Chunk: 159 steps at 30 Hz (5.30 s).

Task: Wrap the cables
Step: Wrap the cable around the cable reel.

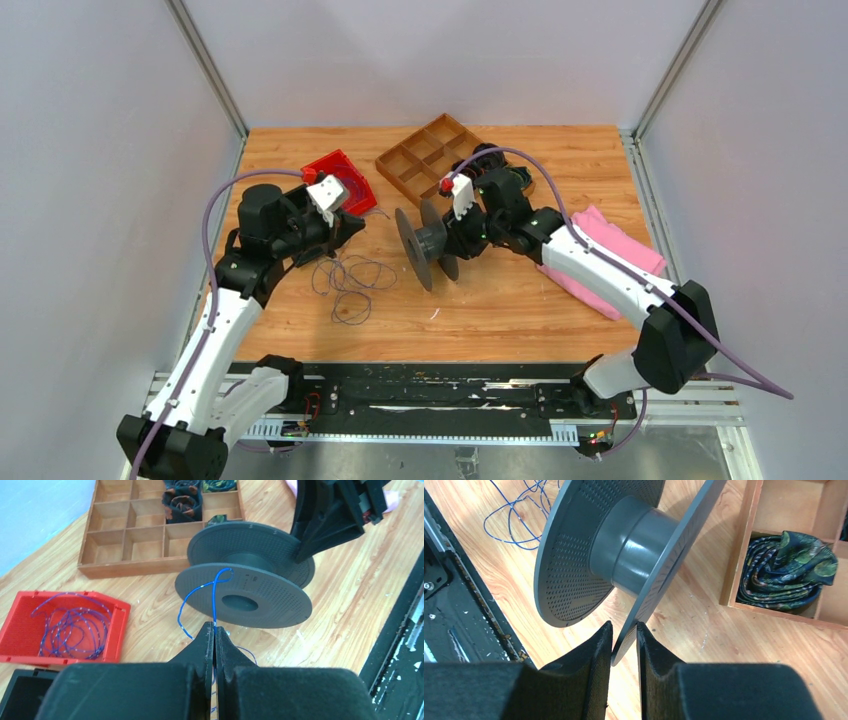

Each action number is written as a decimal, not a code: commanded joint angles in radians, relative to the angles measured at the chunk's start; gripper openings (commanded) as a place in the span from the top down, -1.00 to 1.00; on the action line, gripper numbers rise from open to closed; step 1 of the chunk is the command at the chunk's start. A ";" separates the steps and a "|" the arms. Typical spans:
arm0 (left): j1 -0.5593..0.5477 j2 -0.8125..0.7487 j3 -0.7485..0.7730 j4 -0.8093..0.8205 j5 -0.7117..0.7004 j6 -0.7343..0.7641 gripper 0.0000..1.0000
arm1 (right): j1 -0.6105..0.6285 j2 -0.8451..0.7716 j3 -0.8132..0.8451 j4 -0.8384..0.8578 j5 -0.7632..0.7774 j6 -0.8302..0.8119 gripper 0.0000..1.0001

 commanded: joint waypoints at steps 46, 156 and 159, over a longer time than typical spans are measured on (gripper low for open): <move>-0.062 0.361 0.374 -0.338 0.344 0.419 0.99 | 0.072 -0.099 -0.117 0.117 0.073 -0.188 0.75; -0.077 0.756 0.427 -0.355 0.391 0.415 0.93 | 0.195 -0.103 -0.340 0.589 0.457 -0.320 0.91; -0.077 0.739 0.409 -0.354 0.336 0.471 0.93 | 0.188 -0.095 -0.340 0.582 0.452 -0.315 0.91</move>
